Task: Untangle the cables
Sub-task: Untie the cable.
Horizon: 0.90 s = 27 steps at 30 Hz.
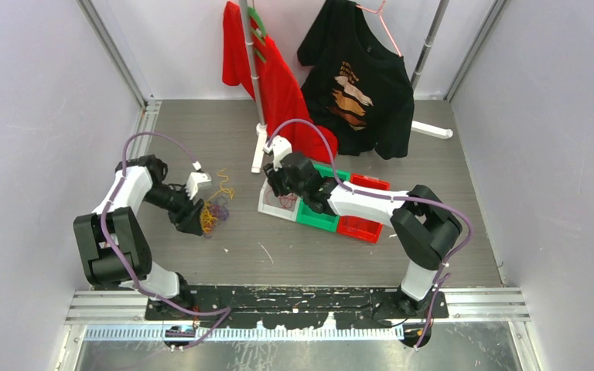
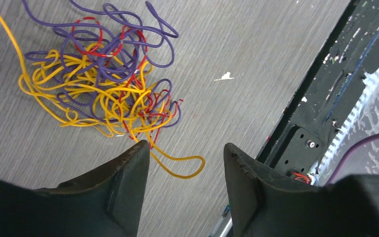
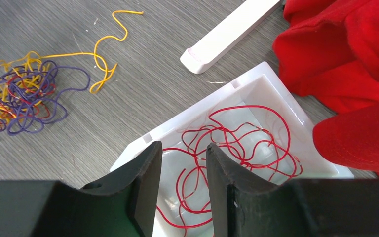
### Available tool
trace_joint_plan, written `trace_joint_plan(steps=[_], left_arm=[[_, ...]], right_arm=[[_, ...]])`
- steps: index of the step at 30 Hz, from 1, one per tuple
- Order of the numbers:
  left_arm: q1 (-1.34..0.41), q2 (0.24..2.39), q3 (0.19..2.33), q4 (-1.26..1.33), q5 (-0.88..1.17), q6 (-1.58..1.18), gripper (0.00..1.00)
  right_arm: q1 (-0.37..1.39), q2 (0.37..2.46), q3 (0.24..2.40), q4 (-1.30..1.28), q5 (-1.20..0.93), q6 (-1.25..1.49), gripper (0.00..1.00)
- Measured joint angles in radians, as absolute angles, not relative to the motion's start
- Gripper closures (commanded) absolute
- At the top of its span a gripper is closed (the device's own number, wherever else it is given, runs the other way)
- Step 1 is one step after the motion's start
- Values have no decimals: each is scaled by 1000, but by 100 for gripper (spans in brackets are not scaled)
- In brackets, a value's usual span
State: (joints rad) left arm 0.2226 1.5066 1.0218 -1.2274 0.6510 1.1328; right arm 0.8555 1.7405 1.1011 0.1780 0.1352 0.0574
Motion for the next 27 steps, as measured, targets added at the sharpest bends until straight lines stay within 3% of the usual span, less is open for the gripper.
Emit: trace_joint_plan(steps=[7,9,14,21,27], left_arm=[[204,1488,1005,-1122,619,1117,92],[201,1475,1006,-1103,607,1111,98],[197,1434,1013,-1103,585,1106,100],[197,1355,1032,-1121,579,1083,100],[197,1322,1050,-1132,600,1047,100]], right_arm=[[857,1740,1102,218,93,114,64],[858,1740,1105,223,76,126,68],[862,1740,1126,229,47,136,72],[896,1754,1171,279,-2,141,41],[982,1915,1275,360,-30,165,39]])
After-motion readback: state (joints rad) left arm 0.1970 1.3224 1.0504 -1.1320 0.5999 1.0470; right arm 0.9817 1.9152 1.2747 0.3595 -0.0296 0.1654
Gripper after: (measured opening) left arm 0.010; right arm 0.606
